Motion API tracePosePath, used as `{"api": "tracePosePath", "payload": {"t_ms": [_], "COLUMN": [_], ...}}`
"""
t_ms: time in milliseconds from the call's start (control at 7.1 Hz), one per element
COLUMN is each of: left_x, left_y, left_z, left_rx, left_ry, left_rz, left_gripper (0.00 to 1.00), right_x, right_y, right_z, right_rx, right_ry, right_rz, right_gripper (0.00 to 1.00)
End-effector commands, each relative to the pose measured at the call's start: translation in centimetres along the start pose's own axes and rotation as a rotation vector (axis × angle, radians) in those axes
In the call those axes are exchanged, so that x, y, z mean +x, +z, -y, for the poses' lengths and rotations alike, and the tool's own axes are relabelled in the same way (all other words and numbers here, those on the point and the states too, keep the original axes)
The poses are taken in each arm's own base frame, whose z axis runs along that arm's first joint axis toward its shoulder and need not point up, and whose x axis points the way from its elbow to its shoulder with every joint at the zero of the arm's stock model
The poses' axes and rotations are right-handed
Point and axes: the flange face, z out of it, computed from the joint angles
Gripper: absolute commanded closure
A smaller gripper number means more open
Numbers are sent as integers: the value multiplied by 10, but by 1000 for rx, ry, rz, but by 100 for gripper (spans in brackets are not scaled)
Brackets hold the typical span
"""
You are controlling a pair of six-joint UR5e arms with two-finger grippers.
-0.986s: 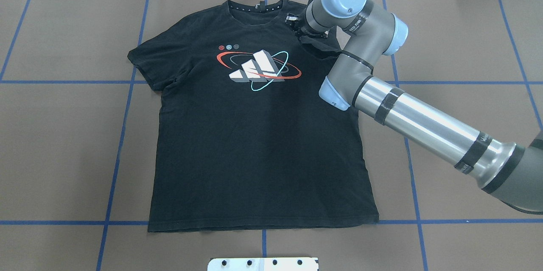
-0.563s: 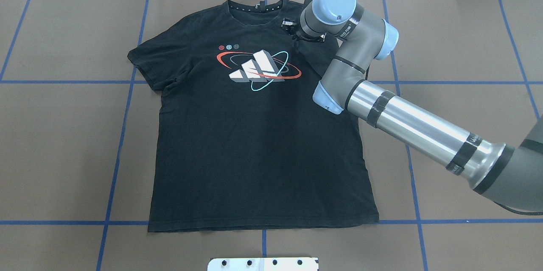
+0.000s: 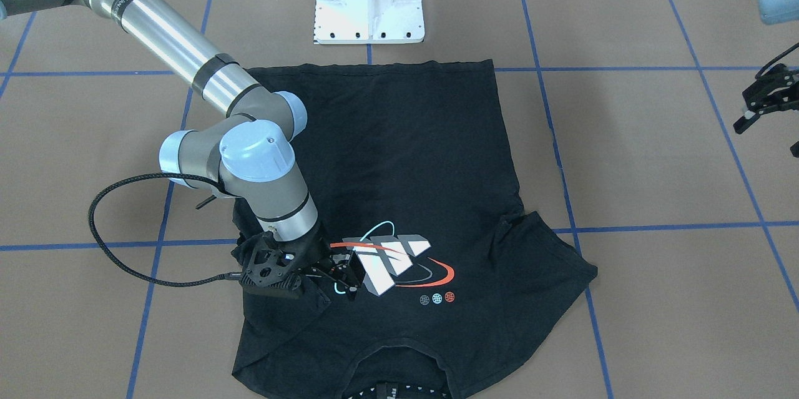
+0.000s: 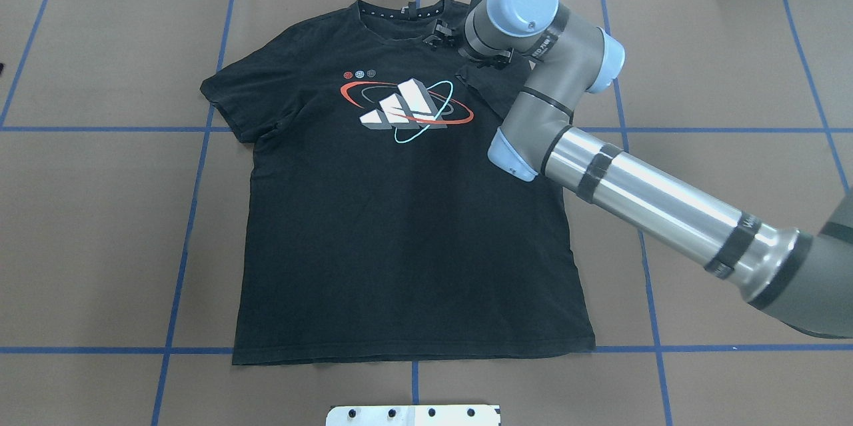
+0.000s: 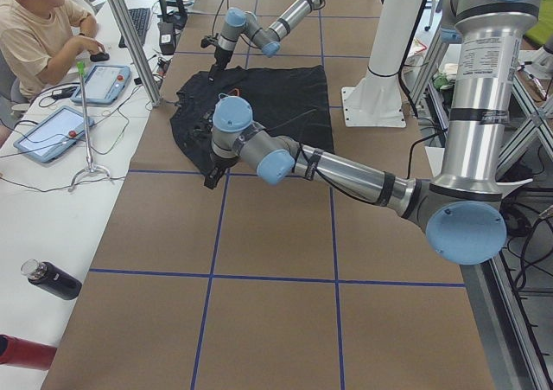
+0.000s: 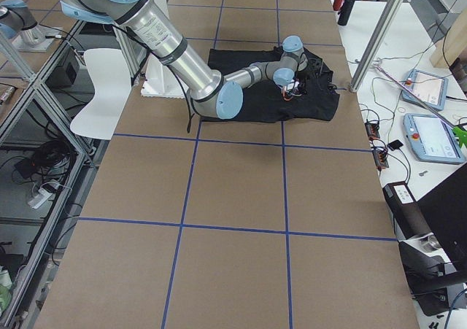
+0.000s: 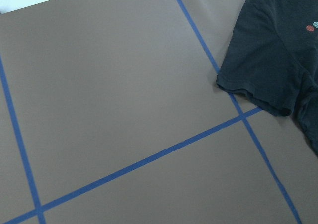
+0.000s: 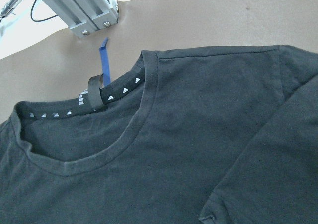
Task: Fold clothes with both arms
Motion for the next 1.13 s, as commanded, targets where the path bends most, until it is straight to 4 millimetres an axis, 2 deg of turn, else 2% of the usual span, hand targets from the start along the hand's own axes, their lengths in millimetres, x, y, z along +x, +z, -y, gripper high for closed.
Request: {"api": "tracePosePath", "payload": {"t_ms": [0, 141, 282, 423, 563, 704, 845, 986], "left_x": [52, 48, 39, 22, 24, 23, 29, 36], "left_y": [83, 111, 147, 192, 224, 243, 254, 256], "left_z": [68, 85, 84, 70, 78, 66, 57, 61], "left_rx": [-58, -81, -93, -92, -68, -39, -33, -32], "left_ry": [12, 8, 26, 65, 29, 21, 11, -3], "left_rz": [-14, -8, -22, -51, -81, -116, -141, -146], "left_gripper": [10, 13, 13, 13, 14, 19, 27, 41], "right_x": [54, 83, 103, 124, 131, 131, 133, 135], "right_y": [-50, -80, -111, -132, -138, -138, -137, -132], "right_z": [-24, -36, -47, -58, -60, -59, -59, -58], "right_rx": [-76, -81, -112, -140, -142, -138, -132, -129], "right_ry": [-11, -17, -20, -19, -18, -18, -16, -16], "right_rz": [75, 98, 116, 115, 115, 113, 109, 100], "right_gripper": [0, 0, 0, 0, 0, 0, 0, 0]}}
